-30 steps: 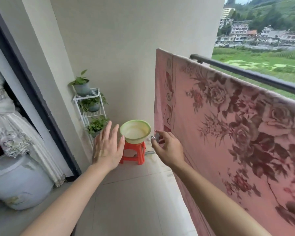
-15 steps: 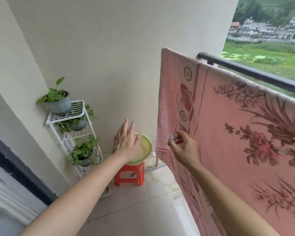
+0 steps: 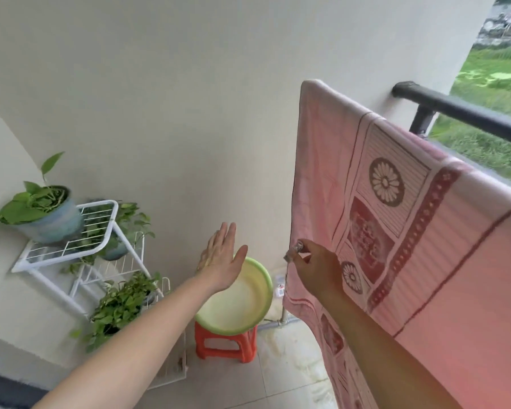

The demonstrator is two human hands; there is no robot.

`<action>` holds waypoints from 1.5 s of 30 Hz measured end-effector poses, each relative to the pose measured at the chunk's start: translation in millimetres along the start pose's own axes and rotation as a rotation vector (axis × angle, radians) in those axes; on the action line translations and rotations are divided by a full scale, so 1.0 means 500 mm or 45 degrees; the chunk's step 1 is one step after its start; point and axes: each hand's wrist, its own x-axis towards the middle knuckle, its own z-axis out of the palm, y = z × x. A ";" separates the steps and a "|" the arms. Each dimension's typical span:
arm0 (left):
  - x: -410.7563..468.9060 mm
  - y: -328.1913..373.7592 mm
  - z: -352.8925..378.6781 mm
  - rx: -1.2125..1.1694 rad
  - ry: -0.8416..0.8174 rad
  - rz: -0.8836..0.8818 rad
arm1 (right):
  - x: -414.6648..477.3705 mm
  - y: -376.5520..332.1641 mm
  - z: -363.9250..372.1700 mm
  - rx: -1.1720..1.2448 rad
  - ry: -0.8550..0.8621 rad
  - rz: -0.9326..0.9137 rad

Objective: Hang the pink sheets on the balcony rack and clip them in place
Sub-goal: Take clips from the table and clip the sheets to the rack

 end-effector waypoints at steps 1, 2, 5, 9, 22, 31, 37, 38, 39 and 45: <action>0.041 -0.006 0.002 -0.006 -0.029 -0.016 | 0.037 0.002 0.012 0.002 -0.012 0.005; 0.069 -0.011 0.003 -0.005 -0.056 -0.019 | 0.059 0.005 0.021 0.003 -0.018 0.010; 0.158 -0.024 0.016 0.001 -0.103 -0.004 | 0.119 0.024 0.042 0.011 -0.014 0.058; 0.305 -0.020 0.059 -0.024 -0.263 0.039 | 0.183 0.054 0.078 0.054 0.031 0.199; 0.673 0.116 0.187 -0.485 -0.873 0.529 | 0.283 0.049 0.139 -0.116 0.197 0.678; 0.699 0.139 0.196 -1.190 -1.467 0.505 | 0.277 0.016 0.165 -0.190 0.266 0.802; 0.726 0.137 0.191 -1.183 -1.715 0.558 | 0.279 -0.001 0.175 -0.213 0.310 0.837; 0.732 0.142 0.185 -1.177 -1.779 0.578 | 0.277 -0.003 0.175 -0.222 0.321 0.842; 0.736 0.152 0.178 -1.225 -1.830 0.556 | 0.273 -0.004 0.176 -0.235 0.331 0.846; 0.710 0.255 0.124 -1.300 -1.844 0.483 | 0.254 -0.007 0.173 -0.310 0.326 0.867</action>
